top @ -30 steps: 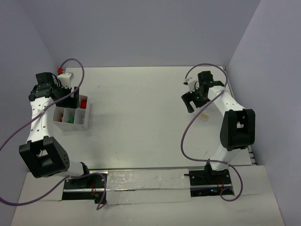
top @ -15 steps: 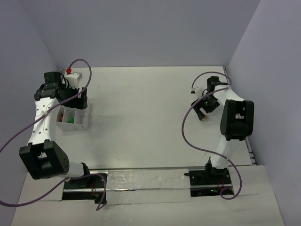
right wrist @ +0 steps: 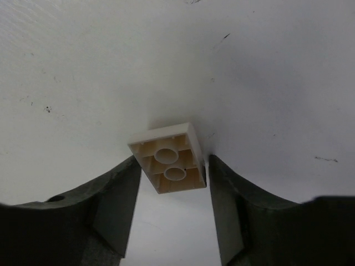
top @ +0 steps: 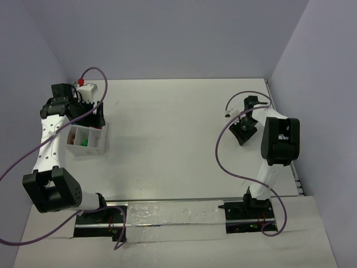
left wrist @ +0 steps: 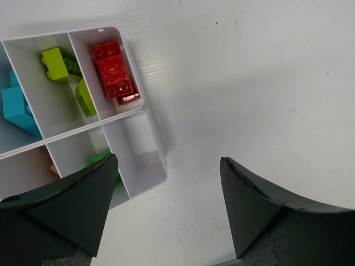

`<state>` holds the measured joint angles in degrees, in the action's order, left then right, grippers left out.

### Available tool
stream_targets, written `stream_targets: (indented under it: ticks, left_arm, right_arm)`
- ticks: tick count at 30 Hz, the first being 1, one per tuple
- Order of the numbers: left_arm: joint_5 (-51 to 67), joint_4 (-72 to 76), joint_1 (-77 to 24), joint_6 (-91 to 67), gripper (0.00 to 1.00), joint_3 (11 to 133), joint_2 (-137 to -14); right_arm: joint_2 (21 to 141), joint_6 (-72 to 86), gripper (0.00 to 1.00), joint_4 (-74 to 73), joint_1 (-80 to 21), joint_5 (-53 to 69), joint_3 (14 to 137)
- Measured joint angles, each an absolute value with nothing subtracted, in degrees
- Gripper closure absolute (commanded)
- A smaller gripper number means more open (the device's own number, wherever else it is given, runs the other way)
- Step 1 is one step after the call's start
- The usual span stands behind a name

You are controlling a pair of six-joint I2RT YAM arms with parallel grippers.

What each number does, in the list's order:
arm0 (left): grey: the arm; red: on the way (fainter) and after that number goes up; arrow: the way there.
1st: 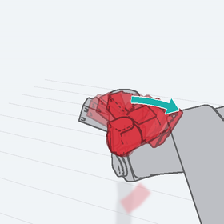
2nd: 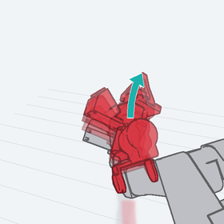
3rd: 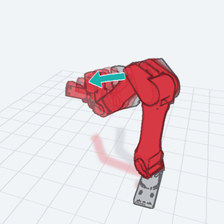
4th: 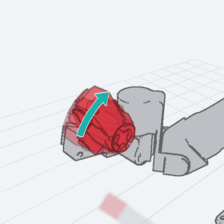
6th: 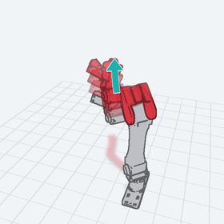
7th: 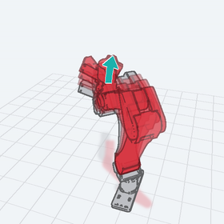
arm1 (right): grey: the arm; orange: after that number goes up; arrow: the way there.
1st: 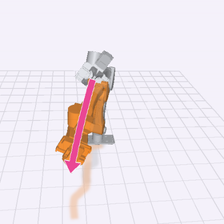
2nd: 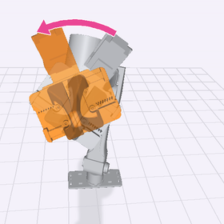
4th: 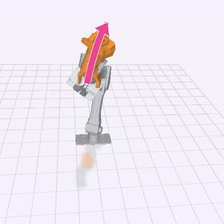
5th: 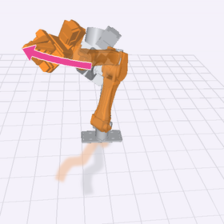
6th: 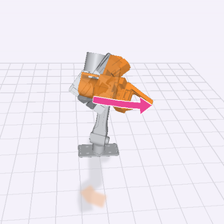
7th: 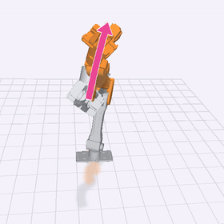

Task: Sort the legos into containers by color

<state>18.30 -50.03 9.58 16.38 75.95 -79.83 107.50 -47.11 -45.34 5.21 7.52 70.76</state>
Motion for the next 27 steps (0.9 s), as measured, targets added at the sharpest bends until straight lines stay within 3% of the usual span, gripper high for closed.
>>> stream_targets:
  ticks: [1, 3, 6, 11, 16, 18, 20, 27]
  left_arm:
    - [18.44, -50.0, 9.53, 16.19, 0.18, 76.0, -79.83]
    - [19.02, -50.01, 9.45, 15.51, 0.21, 76.01, -79.83]
    - [20.87, -49.93, 9.45, 13.87, 0.22, 76.0, -79.83]
    - [30.29, -45.98, 9.39, 5.29, 0.2, 72.39, -76.64]
    - [40.05, -37.52, 7.98, -10.89, 0.18, 65.53, -71.27]
    - [43.15, -33.66, 6.2, -16.71, 0.11, 63.62, -70.68]
    - [45.62, -29.64, 3.83, -22.03, 0.01, 61.98, -70.58]
    - [49.13, -18.77, -6.69, -35.52, 0.02, 60.61, -70.7]
  right_arm:
    - [107.5, -47.34, 0.51, -45.34, 5.21, 7.53, 70.63]
    - [107.5, -47.75, 0.65, -45.35, 5.21, 7.75, 70.59]
    - [107.3, -47.86, 0.76, -45.88, 5.21, 9.5, 70.61]
    - [101.96, -46.82, 0.78, -48.52, 2.26, 16.01, 71.05]
    - [93.06, -41.56, 0.8, -48.72, -11.74, 25.02, 75.76]
    - [91.08, -37.97, 0.8, -47.32, -18.79, 28.74, 78.0]
    - [90.21, -34.32, 0.8, -45.67, -24.81, 31.75, 80.12]
    - [94.69, -23.76, 0.81, -42.09, -36.6, 34.66, 88.78]
